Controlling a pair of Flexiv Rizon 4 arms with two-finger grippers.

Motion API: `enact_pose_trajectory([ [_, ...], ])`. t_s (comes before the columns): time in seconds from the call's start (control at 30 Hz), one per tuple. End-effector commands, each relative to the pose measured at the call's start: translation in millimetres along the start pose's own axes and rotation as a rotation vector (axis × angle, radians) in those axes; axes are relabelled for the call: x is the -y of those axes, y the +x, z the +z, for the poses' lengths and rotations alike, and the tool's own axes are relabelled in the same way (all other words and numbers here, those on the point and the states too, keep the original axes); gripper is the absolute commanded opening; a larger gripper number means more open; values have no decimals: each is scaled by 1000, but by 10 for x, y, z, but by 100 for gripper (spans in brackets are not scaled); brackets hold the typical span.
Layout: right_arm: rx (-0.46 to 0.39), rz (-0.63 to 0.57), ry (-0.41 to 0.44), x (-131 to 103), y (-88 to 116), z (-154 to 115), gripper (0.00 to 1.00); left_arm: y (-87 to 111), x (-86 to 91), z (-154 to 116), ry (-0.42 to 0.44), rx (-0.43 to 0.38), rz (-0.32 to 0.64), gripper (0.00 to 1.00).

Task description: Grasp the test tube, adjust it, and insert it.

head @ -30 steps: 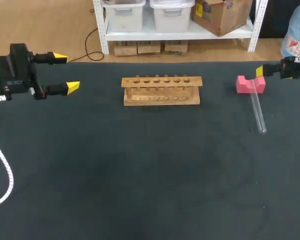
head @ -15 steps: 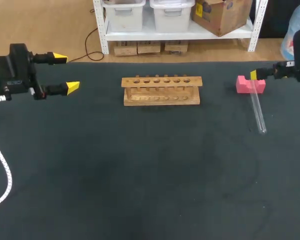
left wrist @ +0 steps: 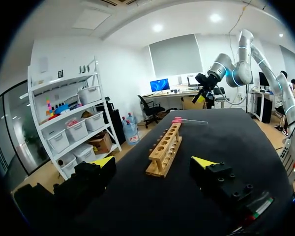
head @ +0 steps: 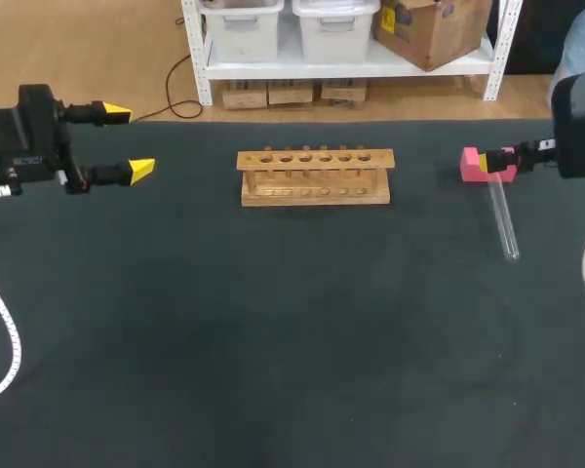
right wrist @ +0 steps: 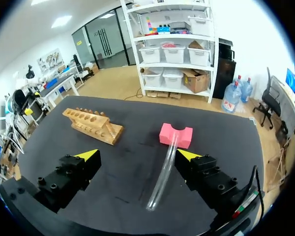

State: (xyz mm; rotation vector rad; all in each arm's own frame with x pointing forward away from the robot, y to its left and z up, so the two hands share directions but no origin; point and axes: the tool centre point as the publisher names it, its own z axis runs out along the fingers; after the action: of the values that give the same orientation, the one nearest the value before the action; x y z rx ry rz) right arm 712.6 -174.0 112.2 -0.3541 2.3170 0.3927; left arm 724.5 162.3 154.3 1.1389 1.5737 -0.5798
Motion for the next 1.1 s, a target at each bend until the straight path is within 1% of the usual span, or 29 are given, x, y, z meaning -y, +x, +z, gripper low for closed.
enact_pose_trajectory([
  [0.03, 8, -8, 326, 0, 72, 96, 100, 15, 17, 5, -10, 7, 3, 100],
  [0.2, 4, -2, 353, 62, 149, 205, 100, 15, 17, 5, -10, 7, 3, 100],
  [0.4, 24, -37, 414, 77, 212, 312, 100, 15, 17, 5, -10, 7, 3, 100],
  [0.7, 16, -62, 453, 147, 294, 473, 100, 15, 17, 5, -10, 7, 3, 100],
  [0.93, 12, -61, 457, 204, 316, 566, 100, 15, 17, 5, -10, 7, 3, 100],
  [1.0, 7, -57, 452, 228, 328, 601, 100, 15, 17, 5, -10, 7, 3, 100],
  [1.07, -11, -42, 428, 250, 340, 631, 100, 15, 17, 5, -10, 7, 3, 100],
  [1.1, -9, -42, 433, 260, 345, 644, 100, 15, 17, 5, -10, 7, 3, 100],
])
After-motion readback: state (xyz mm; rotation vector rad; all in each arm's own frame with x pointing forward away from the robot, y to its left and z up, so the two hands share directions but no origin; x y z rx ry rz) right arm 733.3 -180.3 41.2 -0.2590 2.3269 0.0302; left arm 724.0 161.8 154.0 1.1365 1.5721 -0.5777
